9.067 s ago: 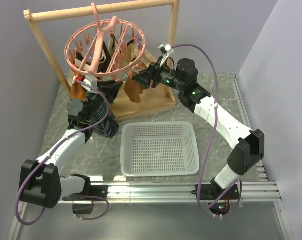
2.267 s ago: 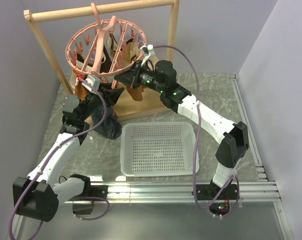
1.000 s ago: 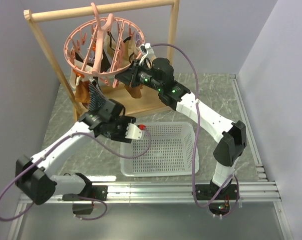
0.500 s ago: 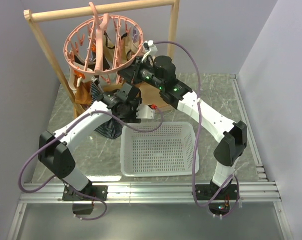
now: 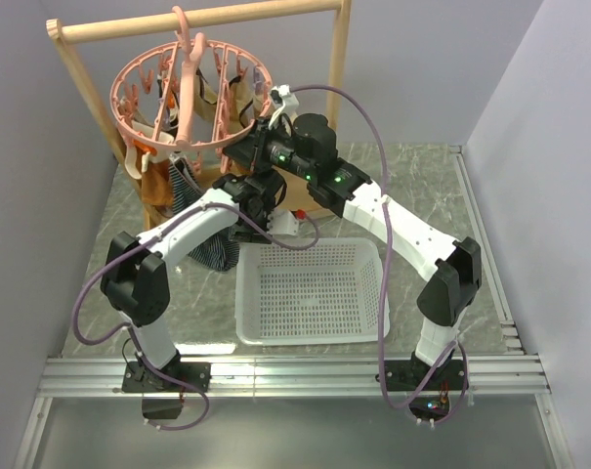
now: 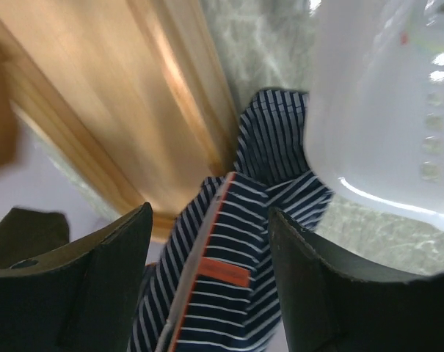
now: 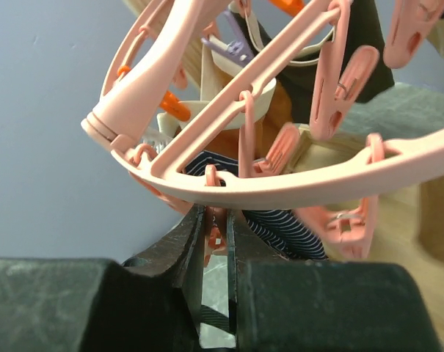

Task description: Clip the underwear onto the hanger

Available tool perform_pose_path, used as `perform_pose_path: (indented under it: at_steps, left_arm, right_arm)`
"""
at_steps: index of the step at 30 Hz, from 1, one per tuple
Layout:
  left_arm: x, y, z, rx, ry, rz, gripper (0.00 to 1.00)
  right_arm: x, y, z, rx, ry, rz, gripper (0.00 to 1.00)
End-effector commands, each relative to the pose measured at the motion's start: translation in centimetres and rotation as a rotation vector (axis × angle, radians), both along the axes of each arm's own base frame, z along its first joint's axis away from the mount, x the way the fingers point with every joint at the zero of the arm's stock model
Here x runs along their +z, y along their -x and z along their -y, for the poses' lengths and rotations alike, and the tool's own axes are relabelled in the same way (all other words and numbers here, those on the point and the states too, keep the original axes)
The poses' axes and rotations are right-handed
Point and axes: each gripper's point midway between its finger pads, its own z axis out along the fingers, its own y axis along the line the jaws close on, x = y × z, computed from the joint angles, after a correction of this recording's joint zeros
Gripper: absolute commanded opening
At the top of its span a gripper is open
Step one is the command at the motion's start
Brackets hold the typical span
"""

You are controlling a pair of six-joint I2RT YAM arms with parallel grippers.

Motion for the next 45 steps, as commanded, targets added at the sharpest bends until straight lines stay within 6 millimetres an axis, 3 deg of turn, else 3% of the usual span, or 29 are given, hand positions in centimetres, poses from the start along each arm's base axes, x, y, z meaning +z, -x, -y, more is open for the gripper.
perform_pose_path:
  at_steps: [1,11,16,24,30,34,43,45]
  left_arm:
    - [1.1,-1.0,-0.6,0.040,-0.042,0.068,0.70]
    - [2.1,-2.3,-2.2,0.095,-0.145,0.007,0.71]
    - [1.9,-1.8,-3.1,0.106,-0.182,-0.049,0.70]
    - [1.8,-2.7,-5.5,0.151,-0.219,-0.066,0.71]
    - [0.9,-1.9,-6.6,0.167,-0.250,-0.107,0.69]
    - [0.1,-1.5,-7.2,0.181,-0.274,-0.135,0.65]
    - [-0.3,0.2,-7.8,0.178,-0.296,-0.209,0.38]
    - [-0.5,0.7,-7.8,0.167,-0.292,-0.224,0.40]
  right_arm:
    - [2.7,0.3,-0.1,0.014,-0.055,0.043,0.00]
    - [2.7,0.3,-0.2,0.014,-0.052,0.045,0.00]
    - [2.5,0.3,-0.2,0.014,-0.048,0.043,0.00]
    - [2.8,0.4,-0.2,0.017,-0.053,0.046,0.00]
    - [2.6,0.3,-0.3,0.017,-0.053,0.041,0.00]
    - [2.6,0.4,-0.2,0.017,-0.052,0.042,0.00]
    - [2.5,0.3,-0.3,0.015,-0.052,0.036,0.00]
    - [2.4,0.1,-0.3,0.012,-0.055,0.030,0.00]
